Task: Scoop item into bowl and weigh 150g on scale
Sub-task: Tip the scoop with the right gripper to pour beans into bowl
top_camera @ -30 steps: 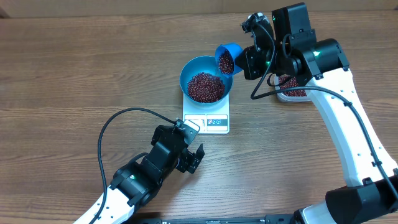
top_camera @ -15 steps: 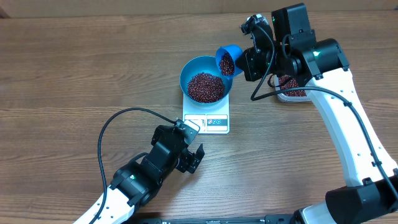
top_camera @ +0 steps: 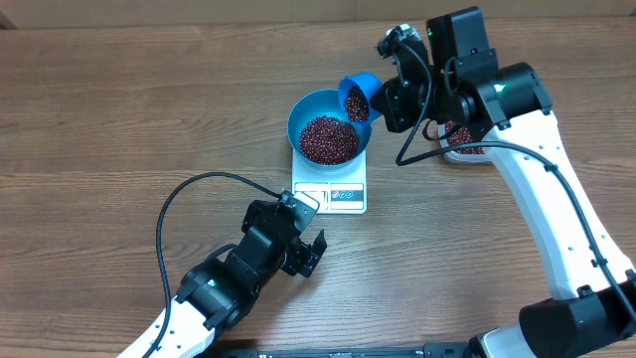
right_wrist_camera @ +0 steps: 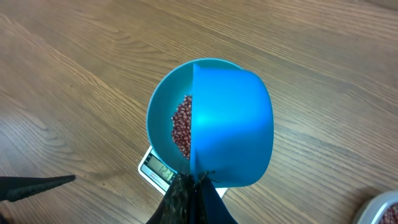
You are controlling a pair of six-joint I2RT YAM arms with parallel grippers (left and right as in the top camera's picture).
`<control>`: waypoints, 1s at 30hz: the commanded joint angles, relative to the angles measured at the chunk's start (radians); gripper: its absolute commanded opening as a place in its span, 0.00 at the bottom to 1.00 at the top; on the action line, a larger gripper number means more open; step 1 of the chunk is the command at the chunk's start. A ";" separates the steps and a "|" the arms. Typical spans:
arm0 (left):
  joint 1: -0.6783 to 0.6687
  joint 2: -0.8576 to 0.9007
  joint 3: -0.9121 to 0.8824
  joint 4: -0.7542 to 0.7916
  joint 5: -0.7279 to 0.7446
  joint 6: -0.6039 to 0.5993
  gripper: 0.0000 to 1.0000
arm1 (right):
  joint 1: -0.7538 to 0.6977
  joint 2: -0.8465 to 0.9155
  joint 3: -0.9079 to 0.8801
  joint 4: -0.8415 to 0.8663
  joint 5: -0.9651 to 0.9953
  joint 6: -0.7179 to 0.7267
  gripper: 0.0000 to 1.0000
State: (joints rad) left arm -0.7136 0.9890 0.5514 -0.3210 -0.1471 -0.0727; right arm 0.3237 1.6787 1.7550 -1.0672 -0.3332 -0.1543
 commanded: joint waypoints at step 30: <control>-0.006 0.004 -0.002 0.004 -0.010 -0.010 0.99 | 0.050 -0.027 0.034 0.053 -0.008 -0.144 0.04</control>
State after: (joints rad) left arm -0.7136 0.9890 0.5514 -0.3210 -0.1471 -0.0727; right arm 0.3683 1.6787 1.7550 -1.0229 -0.3336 -0.2623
